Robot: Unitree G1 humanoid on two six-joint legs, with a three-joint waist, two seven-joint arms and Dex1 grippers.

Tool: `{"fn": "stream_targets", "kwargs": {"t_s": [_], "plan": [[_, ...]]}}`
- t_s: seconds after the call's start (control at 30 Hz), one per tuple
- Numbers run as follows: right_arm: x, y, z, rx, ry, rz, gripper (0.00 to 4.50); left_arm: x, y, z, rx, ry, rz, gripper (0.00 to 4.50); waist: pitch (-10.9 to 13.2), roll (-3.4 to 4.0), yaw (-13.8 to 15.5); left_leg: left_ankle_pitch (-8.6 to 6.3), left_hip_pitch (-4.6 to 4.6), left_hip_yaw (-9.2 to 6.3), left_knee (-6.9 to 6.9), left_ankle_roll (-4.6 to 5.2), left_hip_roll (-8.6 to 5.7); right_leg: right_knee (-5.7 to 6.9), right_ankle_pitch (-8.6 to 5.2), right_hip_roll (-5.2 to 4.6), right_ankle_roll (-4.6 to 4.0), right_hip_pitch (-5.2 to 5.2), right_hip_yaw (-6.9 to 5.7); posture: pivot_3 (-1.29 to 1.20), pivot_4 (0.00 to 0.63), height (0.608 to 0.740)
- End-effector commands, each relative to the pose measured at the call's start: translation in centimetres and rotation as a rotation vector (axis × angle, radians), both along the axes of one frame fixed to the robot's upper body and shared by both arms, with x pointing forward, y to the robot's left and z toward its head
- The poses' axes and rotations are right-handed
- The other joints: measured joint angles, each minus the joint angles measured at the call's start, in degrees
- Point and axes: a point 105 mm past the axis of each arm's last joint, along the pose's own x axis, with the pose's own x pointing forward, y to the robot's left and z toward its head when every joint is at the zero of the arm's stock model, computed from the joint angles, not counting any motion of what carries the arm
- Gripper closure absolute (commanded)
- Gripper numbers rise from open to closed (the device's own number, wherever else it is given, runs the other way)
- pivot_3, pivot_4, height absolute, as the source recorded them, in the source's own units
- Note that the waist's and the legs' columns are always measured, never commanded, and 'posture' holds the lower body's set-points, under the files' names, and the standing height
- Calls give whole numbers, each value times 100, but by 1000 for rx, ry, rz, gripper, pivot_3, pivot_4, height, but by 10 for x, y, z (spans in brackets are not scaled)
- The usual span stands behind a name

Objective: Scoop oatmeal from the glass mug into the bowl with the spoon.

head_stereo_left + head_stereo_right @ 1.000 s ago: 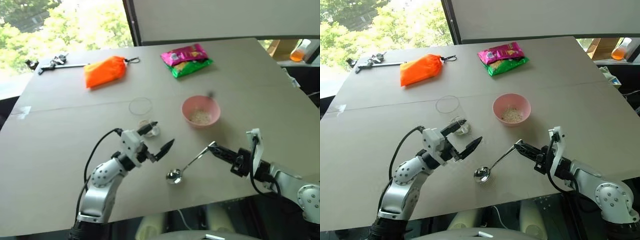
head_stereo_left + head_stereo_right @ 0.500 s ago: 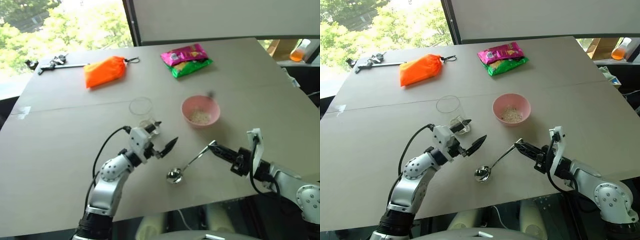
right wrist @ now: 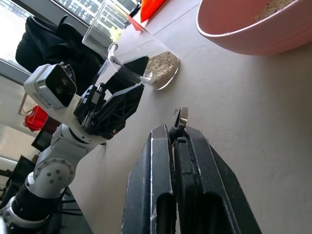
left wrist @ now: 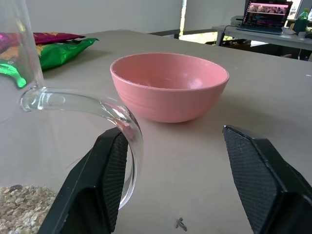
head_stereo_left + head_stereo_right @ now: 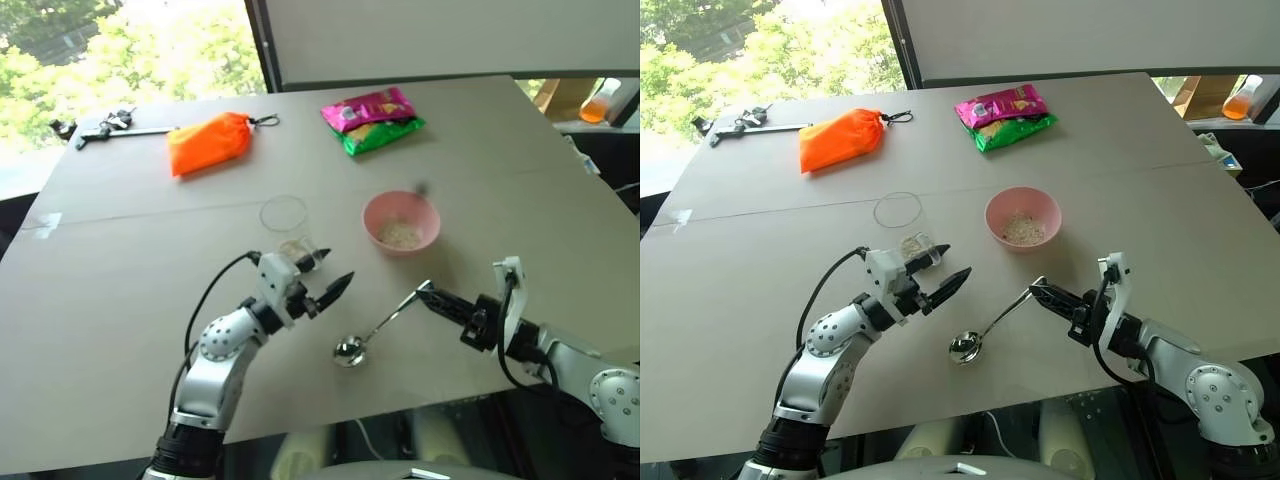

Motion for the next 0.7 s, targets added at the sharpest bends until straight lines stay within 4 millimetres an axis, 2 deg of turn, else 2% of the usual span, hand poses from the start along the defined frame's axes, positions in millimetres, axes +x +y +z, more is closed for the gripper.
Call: {"fn": "stream_targets", "kwargs": {"t_s": [0.03,0.2,0.33,0.7], "plan": [[1,1,5,-4,-30,-2,4500,0,-1,4,10,-27,-3,1083,0,0,0,0,0,0,0,0,0,0,0,0,0,0,0,0,150,740],[3,2,6,-5,-34,0,4500,3,1,5,1,-36,8,1083,0,0,0,0,0,0,0,0,0,0,0,0,0,0,0,0,150,740],[4,2,6,-5,-37,2,4500,4,9,5,24,-42,33,2288,0,0,0,0,0,0,0,0,0,0,0,0,0,0,0,0,150,740],[5,5,4,2,-34,8,4500,-3,42,13,65,-67,145,2288,0,0,-4,0,0,-1,0,0,0,0,0,-1,0,-1,3,0,150,740]]}}
